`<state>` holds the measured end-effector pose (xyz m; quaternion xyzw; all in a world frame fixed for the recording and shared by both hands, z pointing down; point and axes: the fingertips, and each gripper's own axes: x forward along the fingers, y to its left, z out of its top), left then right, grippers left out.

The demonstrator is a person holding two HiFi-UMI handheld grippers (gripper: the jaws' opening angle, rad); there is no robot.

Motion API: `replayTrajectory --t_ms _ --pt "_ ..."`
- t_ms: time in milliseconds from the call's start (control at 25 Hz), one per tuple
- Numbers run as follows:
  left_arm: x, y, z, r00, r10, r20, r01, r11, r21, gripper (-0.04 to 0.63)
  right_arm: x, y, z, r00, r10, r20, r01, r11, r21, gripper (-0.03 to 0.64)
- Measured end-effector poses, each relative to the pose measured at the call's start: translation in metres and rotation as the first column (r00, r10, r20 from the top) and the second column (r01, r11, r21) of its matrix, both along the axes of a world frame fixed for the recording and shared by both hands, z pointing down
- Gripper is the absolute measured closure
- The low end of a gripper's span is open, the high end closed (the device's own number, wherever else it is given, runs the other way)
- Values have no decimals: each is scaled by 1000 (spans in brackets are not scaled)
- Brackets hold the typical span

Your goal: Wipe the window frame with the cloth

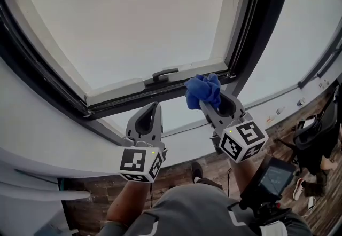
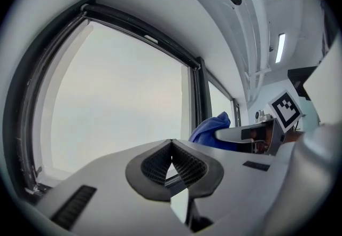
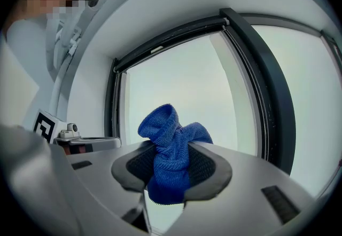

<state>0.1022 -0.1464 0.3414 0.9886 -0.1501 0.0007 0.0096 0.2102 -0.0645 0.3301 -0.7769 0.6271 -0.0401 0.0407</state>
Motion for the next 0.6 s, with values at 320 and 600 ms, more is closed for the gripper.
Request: replayTrajectory --t_ms 320,600 --pt "84 -9 -31 999 27 -32 -26 999 35 588 78 -12 -32 1000 -21 -12 22 998 62 465" --pt "137 -30 -60 996 30 -82 -23 997 77 588 123 -32 -57 995 -37 -87 45 996 83 465"
